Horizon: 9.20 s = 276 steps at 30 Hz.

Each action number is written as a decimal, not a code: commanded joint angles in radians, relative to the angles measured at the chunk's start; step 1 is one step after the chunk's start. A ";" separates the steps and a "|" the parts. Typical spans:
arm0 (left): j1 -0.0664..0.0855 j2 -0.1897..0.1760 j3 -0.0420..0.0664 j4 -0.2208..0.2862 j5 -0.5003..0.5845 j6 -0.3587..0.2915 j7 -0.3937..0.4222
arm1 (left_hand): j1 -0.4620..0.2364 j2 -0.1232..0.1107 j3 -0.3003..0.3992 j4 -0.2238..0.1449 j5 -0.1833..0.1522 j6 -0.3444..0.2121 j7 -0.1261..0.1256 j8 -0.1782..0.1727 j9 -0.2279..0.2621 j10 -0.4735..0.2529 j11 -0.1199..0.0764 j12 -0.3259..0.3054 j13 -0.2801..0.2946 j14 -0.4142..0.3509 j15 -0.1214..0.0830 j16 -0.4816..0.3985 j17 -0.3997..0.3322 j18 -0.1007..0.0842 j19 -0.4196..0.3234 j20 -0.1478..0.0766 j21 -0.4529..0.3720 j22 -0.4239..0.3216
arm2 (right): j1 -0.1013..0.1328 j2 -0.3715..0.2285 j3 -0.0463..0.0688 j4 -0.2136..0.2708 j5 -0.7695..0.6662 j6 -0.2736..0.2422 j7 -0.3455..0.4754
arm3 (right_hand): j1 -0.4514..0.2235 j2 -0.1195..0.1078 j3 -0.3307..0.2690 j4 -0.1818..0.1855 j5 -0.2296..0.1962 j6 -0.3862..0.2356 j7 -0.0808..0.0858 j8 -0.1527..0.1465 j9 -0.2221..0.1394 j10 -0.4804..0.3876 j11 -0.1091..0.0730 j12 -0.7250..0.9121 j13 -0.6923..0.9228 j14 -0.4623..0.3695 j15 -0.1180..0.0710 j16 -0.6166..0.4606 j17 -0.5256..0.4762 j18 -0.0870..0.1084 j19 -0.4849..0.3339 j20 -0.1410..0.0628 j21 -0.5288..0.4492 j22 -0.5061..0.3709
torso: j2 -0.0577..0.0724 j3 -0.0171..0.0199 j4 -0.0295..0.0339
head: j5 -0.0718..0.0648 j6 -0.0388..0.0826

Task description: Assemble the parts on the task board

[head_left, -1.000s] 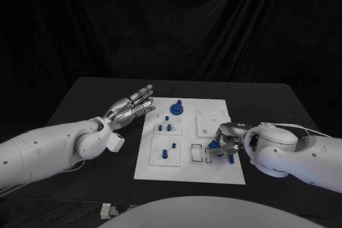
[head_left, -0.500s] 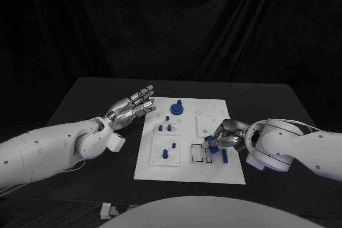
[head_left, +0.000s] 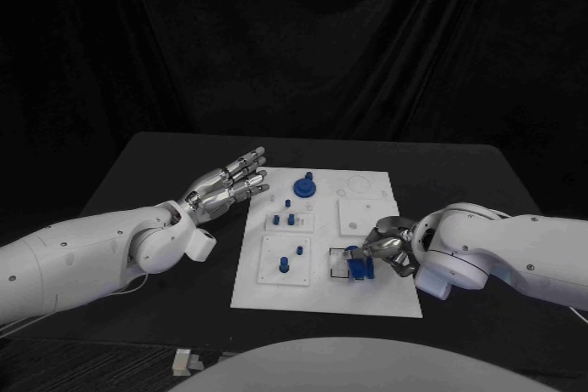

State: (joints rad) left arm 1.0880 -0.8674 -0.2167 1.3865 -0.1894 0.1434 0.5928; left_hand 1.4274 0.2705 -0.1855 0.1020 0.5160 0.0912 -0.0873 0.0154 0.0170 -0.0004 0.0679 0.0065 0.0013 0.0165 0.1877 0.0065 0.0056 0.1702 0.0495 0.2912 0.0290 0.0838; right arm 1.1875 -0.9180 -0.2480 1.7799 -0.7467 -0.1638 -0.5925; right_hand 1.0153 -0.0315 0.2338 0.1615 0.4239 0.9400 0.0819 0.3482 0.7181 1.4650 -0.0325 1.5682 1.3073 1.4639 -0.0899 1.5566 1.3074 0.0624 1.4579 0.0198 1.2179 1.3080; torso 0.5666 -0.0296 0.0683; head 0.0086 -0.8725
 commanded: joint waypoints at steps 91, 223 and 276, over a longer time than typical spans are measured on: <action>-0.005 0.004 0.001 -0.007 0.005 0.040 -0.022 | 0.000 0.013 0.013 0.000 0.004 0.004 0.014 0.006 0.001 0.000 0.009 -0.007 -0.001 0.002 0.018 0.007 0.002 -0.003 0.007 0.003 0.007 0.002 | -0.057 -0.004 0.000 0.030 -0.346 -0.012 0.127 | 0.123 -0.007 -0.208 0.073 -0.320 -0.249 -0.067 0.583 0.379 0.106 -0.019 0.003 0.263 0.095 -0.018 -0.005 0.199 0.021 -0.004 -0.014 -0.064 0.152 | 0.001 0.0016 -0.0012 | 0.015 0.000; -0.007 -0.001 0.001 -0.010 0.005 0.052 -0.043 | 0.007 0.010 0.035 -0.015 0.011 0.015 0.039 0.009 0.003 0.000 0.026 -0.007 -0.001 0.005 0.027 0.010 0.003 -0.016 0.014 0.002 0.012 0.005 | -0.046 -0.041 0.000 -0.038 -0.345 0.113 0.005 | 0.158 0.050 -0.188 0.035 -0.181 -0.070 -0.090 0.394 0.228 0.106 -0.040 0.003 0.263 0.089 -0.036 -0.016 0.166 0.021 -0.002 -0.032 -0.069 0.152 | 0.001 0.0015 -0.0007 | 0.024 0.000; -0.008 0.000 0.001 -0.010 0.005 0.063 -0.067 | 0.009 0.009 0.041 -0.020 0.009 0.016 0.041 0.009 0.003 0.000 0.028 -0.007 -0.001 0.008 0.030 0.012 0.004 -0.019 0.016 0.003 0.013 0.006 | -0.054 -0.035 0.000 0.008 -0.725 0.121 -0.054 | 0.162 -0.004 -0.082 -0.018 0.029 -0.157 -0.013 0.074 -0.001 0.106 0.015 0.003 0.263 0.083 0.005 -0.027 0.134 0.024 -0.008 0.001 -0.120 0.143 | 0.001 0.0019 0.0001 | 0.020 0.000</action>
State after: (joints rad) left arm 1.0810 -0.8690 -0.2170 1.3743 -0.1894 0.1915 0.5208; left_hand 1.4276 0.2781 -0.1496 0.0827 0.5237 0.1054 -0.0516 0.0193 0.0192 -0.0019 0.0876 0.0066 0.0011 0.0218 0.2110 0.0151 0.0088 0.1701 0.0601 0.2947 0.0367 0.0886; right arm 1.1366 -0.9519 -0.2472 1.7813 -1.3764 -0.0667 -0.6130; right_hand 1.1798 -0.0283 0.1469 0.1457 0.4560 0.7877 0.0597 0.4479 0.7476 1.4666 -0.0224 1.5682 1.3078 1.4666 -0.0920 1.5334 1.3073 0.0782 1.4506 0.0135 1.1020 1.3080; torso 0.5672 -0.0282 0.0677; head 0.0310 -0.8725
